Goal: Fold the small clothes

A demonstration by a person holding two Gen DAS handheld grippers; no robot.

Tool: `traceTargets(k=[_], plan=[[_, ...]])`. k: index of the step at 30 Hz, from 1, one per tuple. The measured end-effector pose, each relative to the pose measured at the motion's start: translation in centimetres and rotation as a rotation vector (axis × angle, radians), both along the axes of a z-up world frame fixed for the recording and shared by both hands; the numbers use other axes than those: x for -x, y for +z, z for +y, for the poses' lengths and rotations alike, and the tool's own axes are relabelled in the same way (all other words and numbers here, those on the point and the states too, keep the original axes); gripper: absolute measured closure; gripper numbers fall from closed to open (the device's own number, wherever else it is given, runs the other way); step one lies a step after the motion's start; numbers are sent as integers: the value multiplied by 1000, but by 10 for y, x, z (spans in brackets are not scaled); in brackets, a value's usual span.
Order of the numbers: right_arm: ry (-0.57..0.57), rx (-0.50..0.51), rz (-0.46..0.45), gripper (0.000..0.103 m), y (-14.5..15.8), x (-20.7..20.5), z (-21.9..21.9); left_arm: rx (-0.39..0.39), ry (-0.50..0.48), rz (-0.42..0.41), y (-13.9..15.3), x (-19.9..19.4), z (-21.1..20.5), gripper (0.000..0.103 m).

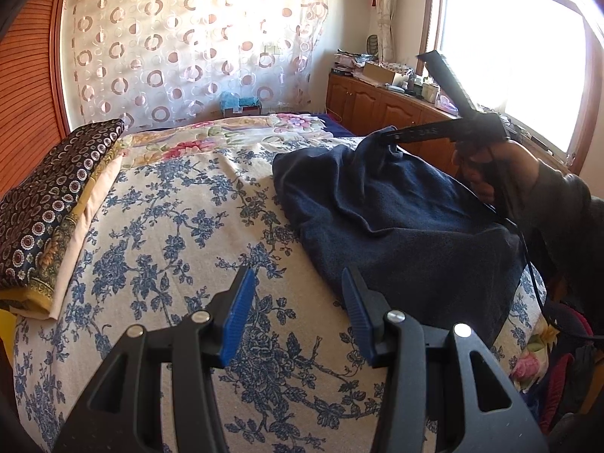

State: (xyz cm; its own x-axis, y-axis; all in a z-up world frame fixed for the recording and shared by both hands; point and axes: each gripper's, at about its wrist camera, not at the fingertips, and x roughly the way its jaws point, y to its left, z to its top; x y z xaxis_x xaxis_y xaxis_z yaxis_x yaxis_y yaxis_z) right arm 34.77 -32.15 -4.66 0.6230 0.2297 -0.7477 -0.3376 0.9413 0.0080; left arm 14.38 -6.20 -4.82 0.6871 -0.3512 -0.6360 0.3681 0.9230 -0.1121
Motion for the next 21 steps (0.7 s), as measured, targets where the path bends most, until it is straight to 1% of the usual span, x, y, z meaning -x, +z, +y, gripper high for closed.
traceTargets(k=[2,3,4,5,7,9,11,12,13,15,17,18,19,20,21], plan=[[-6,-20,26,42,-5,-9,-2,-2,0,2,-1,0,1,56],[-4,-31,41,48,-6,-11,-3,-2,1,3,-2,0,1,56],[7,-48,59,74,-7,-12,-5,-3,1,5,-3,0,1,56],[22,-57,70,90,-7,-12,-5,-2,1,7,-3,-1,1,56],[65,-55,26,96,1,-2,-4,-2,0,7,-4,-1,1,56],[72,-68,-24,97,16,8,-9,1,-3,8,-4,0,1,56],[50,-82,-55,98,27,11,-17,2,-6,8,-4,-1,0,56],[19,-62,-70,98,31,12,-21,3,-8,8,-4,-1,-1,56],[-42,-8,-76,98,32,8,-25,3,-9,8,-4,-1,-1,56],[-124,71,-69,98,26,-1,-28,3,-9,8,-4,-1,-2,56],[-93,139,-44,97,14,-5,-20,3,-8,8,-4,-1,-2,56],[-81,149,-20,94,8,-6,-16,2,-9,9,-5,0,-2,56],[-90,160,-7,81,5,-5,-14,0,-11,10,-5,0,-3,56],[-87,153,-9,63,5,-1,-13,-2,-13,10,-5,0,-4,56],[-77,137,-14,55,7,3,-14,-3,-14,11,-5,1,-5,56]])
